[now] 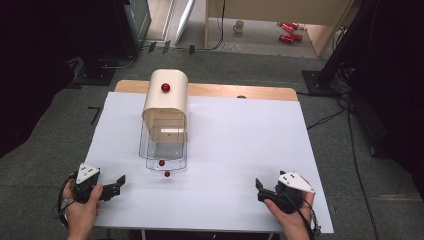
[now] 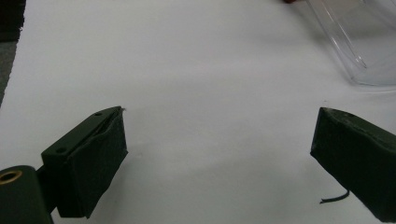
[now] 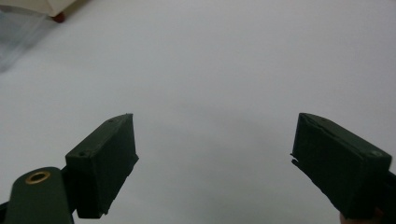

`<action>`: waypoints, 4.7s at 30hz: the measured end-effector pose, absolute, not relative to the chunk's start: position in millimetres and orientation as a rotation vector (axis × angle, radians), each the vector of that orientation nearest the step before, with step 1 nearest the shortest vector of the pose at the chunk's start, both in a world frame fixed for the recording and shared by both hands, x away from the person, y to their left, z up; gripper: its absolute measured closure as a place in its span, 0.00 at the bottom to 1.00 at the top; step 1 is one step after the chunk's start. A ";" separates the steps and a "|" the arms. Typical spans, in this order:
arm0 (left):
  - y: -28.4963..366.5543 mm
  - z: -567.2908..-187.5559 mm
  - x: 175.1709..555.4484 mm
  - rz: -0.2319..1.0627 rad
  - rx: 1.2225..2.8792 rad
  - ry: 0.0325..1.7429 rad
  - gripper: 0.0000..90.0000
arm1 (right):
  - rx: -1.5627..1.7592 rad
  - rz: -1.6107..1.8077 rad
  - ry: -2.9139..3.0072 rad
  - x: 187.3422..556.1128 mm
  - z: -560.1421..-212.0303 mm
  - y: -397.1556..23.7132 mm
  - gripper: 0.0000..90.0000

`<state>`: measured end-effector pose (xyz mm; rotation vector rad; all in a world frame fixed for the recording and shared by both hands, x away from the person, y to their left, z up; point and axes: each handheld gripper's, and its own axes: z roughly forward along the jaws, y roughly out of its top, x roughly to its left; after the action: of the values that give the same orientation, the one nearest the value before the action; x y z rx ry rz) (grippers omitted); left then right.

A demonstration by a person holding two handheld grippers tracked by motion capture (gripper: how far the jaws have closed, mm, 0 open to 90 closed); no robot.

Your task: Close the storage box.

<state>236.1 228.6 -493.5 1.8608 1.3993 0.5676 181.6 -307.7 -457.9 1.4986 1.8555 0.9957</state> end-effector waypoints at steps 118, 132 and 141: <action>218.6 -496.1 236.3 0.559 1.990 1.309 0.08 | 1.364 1.320 1.922 248.5 -408.3 -38.7 0.84; 218.7 -496.2 236.6 0.558 1.991 1.306 0.08 | 1.368 1.289 1.918 277.8 -407.3 -37.5 0.84; 218.5 -496.3 236.6 0.553 1.990 1.305 0.08 | 1.378 1.276 1.911 294.8 -406.4 -36.4 0.84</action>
<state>236.6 218.5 -496.3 1.9897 1.3052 0.5533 294.8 -36.4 -406.4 1.3780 1.9113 1.2757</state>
